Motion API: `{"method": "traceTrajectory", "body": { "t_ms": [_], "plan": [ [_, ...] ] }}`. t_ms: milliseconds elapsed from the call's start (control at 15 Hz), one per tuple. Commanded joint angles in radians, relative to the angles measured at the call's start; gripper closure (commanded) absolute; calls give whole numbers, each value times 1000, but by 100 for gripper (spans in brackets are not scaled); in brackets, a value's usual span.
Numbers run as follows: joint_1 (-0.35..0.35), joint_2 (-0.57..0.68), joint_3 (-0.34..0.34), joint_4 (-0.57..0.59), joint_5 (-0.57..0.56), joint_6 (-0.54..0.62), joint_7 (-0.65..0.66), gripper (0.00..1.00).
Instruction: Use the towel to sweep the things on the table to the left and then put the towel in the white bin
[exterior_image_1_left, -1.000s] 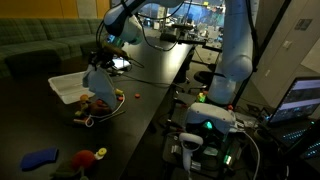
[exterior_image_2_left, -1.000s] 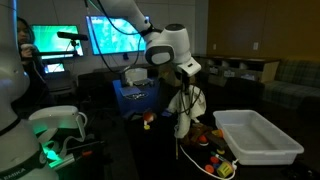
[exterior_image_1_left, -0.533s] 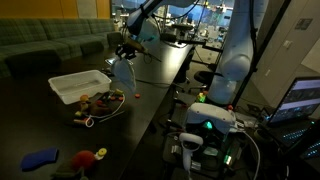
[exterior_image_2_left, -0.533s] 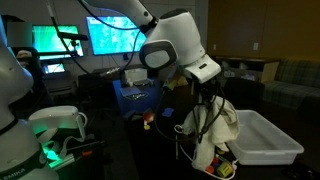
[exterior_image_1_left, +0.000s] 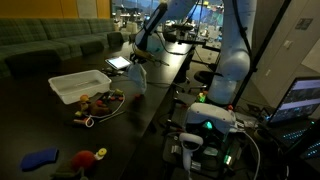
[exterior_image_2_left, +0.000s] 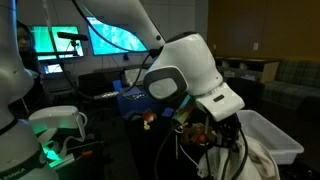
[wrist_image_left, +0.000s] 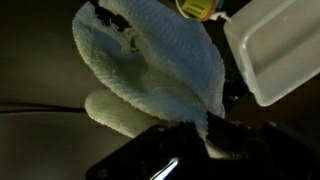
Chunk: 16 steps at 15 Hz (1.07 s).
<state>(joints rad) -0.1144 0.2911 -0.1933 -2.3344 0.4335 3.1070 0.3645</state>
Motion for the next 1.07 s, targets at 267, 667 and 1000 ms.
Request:
{"method": "traceTrajectory", "body": {
  "t_ms": [267, 667, 1000],
  "plan": [
    [144, 295, -218, 126, -40, 21, 97, 91],
    [166, 440, -186, 211, -44, -31, 133, 91],
    [141, 478, -76, 263, -35, -110, 137, 91]
  ]
}}
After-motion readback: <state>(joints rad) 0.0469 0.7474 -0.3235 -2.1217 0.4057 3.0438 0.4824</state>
